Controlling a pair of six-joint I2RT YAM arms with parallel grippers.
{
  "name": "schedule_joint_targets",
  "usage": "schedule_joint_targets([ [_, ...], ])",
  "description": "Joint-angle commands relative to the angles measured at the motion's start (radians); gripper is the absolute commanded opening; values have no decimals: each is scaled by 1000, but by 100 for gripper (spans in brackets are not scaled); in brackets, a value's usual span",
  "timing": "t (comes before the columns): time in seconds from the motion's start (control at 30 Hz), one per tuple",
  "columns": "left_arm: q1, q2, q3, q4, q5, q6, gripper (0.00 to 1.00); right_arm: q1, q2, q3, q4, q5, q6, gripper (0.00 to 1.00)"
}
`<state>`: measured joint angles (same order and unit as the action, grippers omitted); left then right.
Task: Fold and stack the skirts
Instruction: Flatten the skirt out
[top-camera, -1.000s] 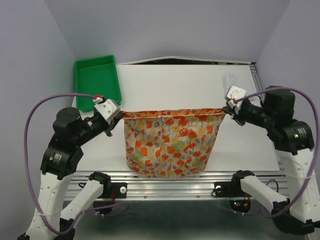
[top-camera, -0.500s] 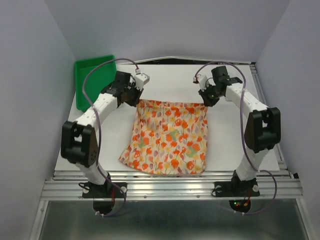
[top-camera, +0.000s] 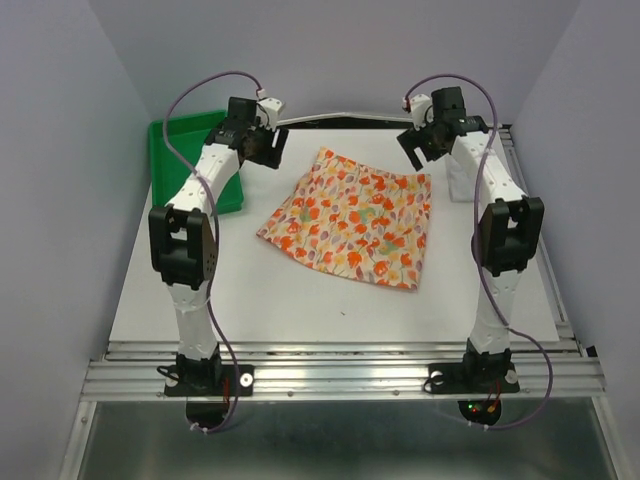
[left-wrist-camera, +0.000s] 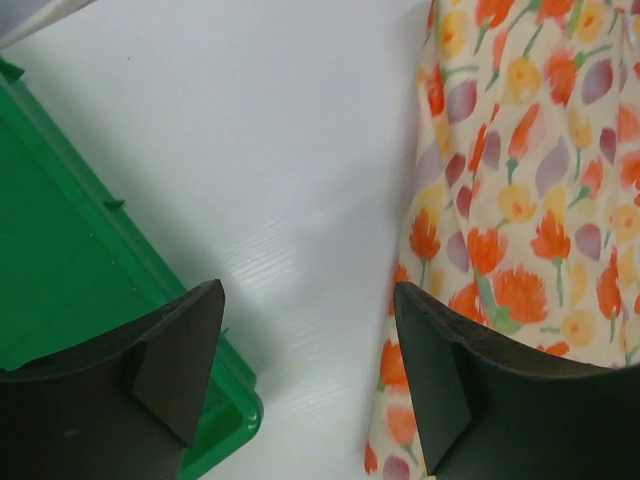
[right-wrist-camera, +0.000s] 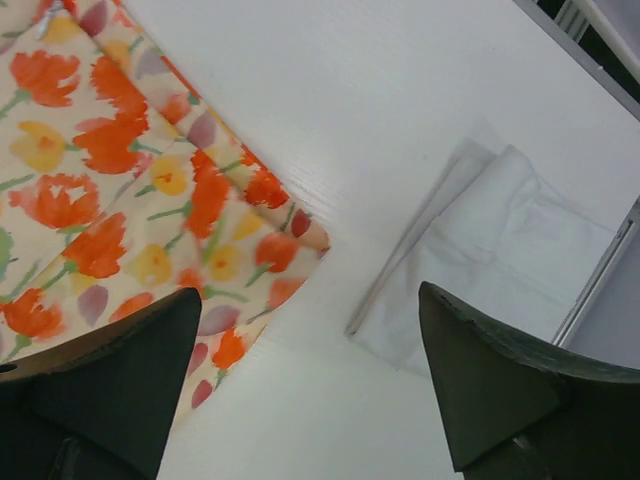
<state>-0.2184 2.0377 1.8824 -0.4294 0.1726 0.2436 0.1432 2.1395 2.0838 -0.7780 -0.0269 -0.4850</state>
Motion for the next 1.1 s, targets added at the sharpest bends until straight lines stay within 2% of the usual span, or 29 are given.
schedule_joint_targets([
  [0.0, 14, -166, -121, -26, 28, -24, 79, 2, -50, -49, -4, -45, 28, 92],
  [0.1, 14, -207, -210, -31, 80, -20, 75, 2, 3, -65, 6, 19, 23, 91],
  [0.17, 13, -243, -287, -42, 117, -6, 71, 2, 29, -70, 0, 24, 17, 83],
  [0.2, 13, -264, -333, -49, 187, 22, 67, 2, 30, -94, 8, 12, 17, 79],
  [0.33, 10, -301, -423, -58, 229, 37, 60, 2, 17, -149, 36, -30, 29, 71],
  [0.47, 1, -324, -489, -51, 234, 42, 49, 2, 37, -192, -6, -53, 5, 52],
  [0.57, -15, -330, -520, -43, 217, 43, 43, 2, 20, -295, -13, -93, 9, 40],
  [0.73, -52, -278, -523, -35, 206, 33, 36, 2, -64, -523, -4, -145, 16, 27],
  [0.93, -81, -125, -456, 6, 122, -12, 33, 24, -188, -721, -23, -251, 68, 23],
  [1.07, -81, 19, -283, 8, 65, -41, 28, 100, -294, -806, -70, -423, 124, 24],
])
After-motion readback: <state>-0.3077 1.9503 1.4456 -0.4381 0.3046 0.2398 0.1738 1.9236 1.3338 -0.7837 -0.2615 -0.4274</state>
